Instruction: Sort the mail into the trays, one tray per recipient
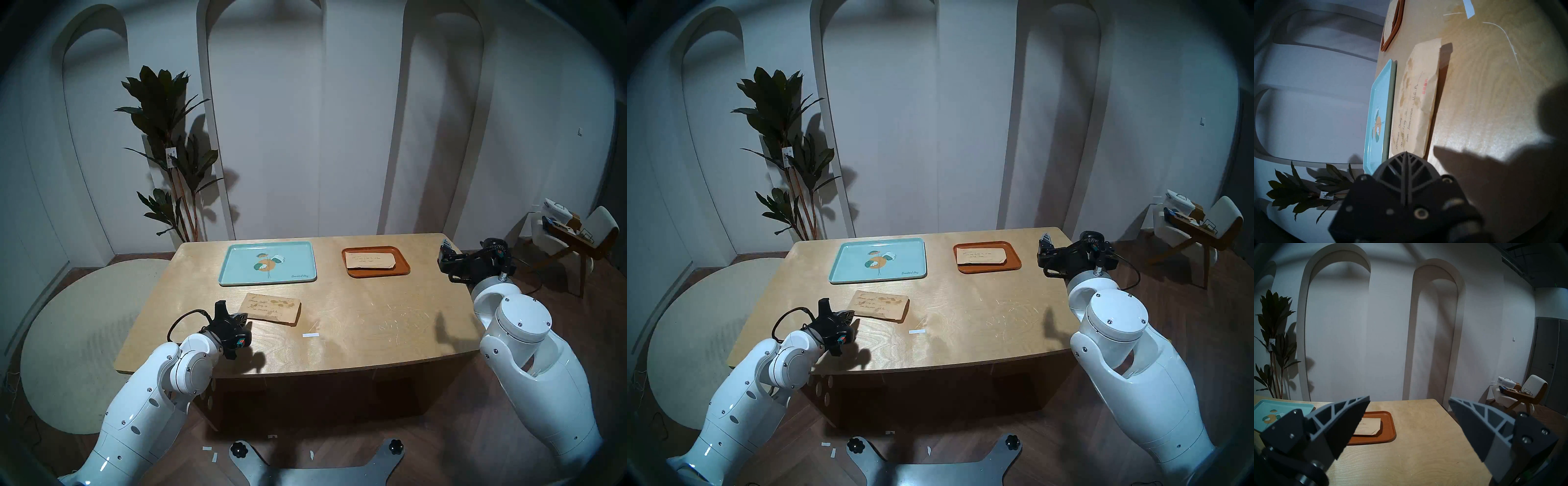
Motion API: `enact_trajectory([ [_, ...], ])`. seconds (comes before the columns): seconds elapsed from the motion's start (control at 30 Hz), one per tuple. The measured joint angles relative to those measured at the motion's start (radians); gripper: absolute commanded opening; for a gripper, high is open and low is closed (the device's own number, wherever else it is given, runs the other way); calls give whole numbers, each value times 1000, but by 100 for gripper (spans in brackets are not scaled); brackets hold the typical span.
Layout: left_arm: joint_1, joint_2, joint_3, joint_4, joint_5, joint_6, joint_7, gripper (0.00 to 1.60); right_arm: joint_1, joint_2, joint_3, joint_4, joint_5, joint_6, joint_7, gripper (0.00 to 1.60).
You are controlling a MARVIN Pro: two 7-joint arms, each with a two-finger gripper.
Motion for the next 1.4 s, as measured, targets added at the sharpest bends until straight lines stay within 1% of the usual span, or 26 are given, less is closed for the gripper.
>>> enact_trajectory([
  [0.03,0,1,-2,-2,0,0,-1,125,0,0,0,0,0,0,0,160],
  [0.07,0,4,-4,-7,0,0,-4,160,0,0,0,0,0,0,0,160],
  [0.5,16,63,-49,-142,-32,33,-178,160,0,0,0,0,0,0,0,160],
  [0.73,22,77,-59,-169,-47,45,-220,160,0,0,0,0,0,0,0,160],
  [0.87,22,79,-64,-175,-52,54,-231,160,0,0,0,0,0,0,0,160],
  [1.03,25,62,-64,-176,-61,73,-220,160,0,0,0,0,0,0,0,160],
  [1.4,32,24,-19,-166,-61,100,-184,160,0,1,0,0,0,0,0,160],
])
